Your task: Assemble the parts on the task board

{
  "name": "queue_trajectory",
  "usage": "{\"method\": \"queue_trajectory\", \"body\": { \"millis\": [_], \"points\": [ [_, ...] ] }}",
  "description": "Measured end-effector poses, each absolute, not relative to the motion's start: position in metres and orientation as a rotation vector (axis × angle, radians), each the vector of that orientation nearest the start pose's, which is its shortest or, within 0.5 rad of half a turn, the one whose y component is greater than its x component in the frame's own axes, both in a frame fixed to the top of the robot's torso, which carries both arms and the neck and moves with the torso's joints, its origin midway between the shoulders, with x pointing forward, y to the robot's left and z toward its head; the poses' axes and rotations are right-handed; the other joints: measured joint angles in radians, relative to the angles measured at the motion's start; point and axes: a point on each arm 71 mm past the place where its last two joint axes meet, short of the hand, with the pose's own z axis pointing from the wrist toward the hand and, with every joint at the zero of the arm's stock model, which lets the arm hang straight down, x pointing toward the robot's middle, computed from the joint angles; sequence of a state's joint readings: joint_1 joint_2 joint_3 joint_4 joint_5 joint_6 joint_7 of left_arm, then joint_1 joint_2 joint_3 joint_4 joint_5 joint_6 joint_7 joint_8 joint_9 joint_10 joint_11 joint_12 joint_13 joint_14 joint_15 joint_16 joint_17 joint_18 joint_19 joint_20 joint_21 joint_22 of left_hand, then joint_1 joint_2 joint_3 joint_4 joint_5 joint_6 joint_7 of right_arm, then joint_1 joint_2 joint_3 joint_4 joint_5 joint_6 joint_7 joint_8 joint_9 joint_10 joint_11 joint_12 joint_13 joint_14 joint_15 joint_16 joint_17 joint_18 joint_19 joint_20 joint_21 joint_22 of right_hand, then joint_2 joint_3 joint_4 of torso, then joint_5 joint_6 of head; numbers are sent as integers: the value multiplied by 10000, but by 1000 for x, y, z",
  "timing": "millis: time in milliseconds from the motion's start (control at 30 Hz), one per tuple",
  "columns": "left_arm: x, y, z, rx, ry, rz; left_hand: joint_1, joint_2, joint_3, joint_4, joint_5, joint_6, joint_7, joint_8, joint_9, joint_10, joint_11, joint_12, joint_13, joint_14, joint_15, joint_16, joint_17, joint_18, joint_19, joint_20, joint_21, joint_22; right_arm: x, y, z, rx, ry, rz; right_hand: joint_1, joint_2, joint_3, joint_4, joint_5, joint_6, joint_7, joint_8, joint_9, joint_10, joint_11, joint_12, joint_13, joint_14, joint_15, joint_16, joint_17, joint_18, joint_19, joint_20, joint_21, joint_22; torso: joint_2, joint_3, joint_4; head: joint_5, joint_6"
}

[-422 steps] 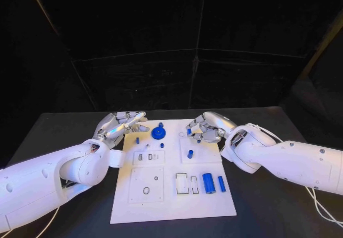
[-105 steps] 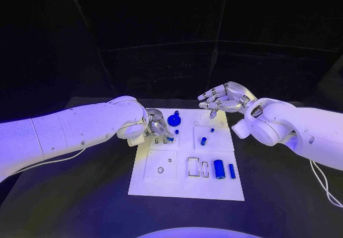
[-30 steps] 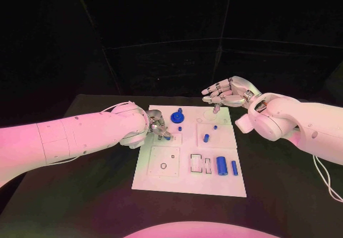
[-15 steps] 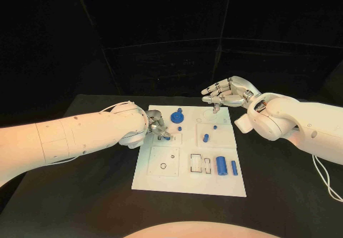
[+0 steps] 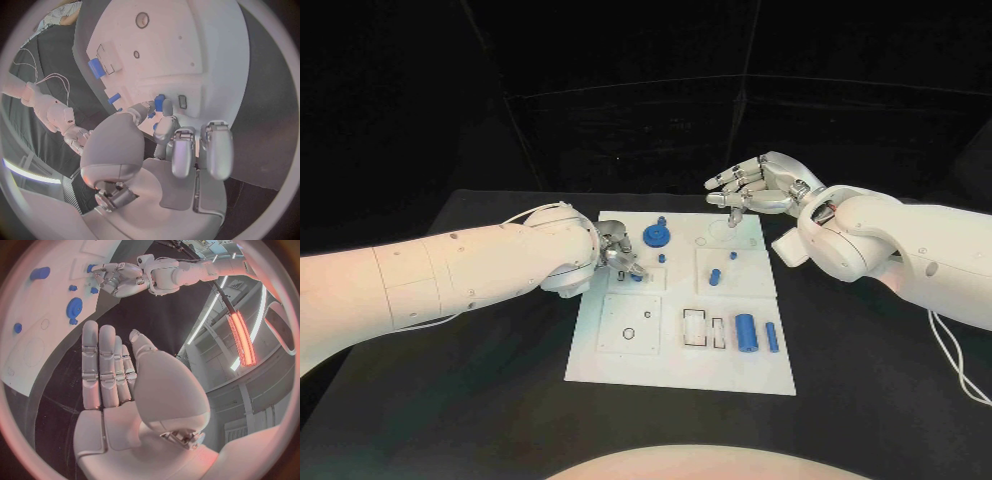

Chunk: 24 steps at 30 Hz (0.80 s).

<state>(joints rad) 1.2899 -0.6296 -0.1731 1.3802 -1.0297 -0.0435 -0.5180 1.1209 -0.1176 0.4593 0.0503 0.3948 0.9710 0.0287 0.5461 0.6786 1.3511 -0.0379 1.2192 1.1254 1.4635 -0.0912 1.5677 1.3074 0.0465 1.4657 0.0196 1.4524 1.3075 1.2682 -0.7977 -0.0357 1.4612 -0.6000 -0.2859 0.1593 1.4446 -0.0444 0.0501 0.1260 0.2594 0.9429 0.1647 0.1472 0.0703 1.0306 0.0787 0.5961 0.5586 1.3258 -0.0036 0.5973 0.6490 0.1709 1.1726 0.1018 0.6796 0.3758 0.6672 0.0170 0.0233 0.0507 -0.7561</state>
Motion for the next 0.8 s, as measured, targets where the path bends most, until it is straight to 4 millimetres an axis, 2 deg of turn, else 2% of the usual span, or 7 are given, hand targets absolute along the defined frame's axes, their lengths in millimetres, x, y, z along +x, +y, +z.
{"method": "queue_trajectory", "body": {
  "millis": [100,533,800],
  "points": [
    [503,156,-229,-2029,22241,-4164,-83,45,-31,-79,0,57,-19,11,-22,3,-2,47,45,0,0,0,0,0,0,0,0,0,509,-195,-152,5162,16454,12340,-39,39,-15,15,0,0,0,0,-1,0,0,0,1,0,0,0,-1,0,0,0,0,0,0,2,0,-5,1],
    [504,153,-230,-1959,22312,-4109,-268,233,-613,370,0,176,-41,-35,-62,36,-33,106,144,35,-34,0,0,0,0,0,0,0,509,-193,-152,5156,16467,12353,-79,-1,14,45,-1,0,0,36,-1,0,0,41,-10,0,0,0,16,0,0,0,0,-10,0,2,0,-35,9],
    [505,152,-231,-1898,22367,-4097,-320,286,-778,480,1,178,-43,-36,-64,35,-33,164,198,35,-34,0,0,-1,0,1,0,0,509,-193,-153,5159,16474,12348,-78,-1,-10,69,38,0,0,36,-2,0,0,41,-20,0,0,0,18,0,0,0,-38,-23,1,1,0,-50,4]
  ]
}}
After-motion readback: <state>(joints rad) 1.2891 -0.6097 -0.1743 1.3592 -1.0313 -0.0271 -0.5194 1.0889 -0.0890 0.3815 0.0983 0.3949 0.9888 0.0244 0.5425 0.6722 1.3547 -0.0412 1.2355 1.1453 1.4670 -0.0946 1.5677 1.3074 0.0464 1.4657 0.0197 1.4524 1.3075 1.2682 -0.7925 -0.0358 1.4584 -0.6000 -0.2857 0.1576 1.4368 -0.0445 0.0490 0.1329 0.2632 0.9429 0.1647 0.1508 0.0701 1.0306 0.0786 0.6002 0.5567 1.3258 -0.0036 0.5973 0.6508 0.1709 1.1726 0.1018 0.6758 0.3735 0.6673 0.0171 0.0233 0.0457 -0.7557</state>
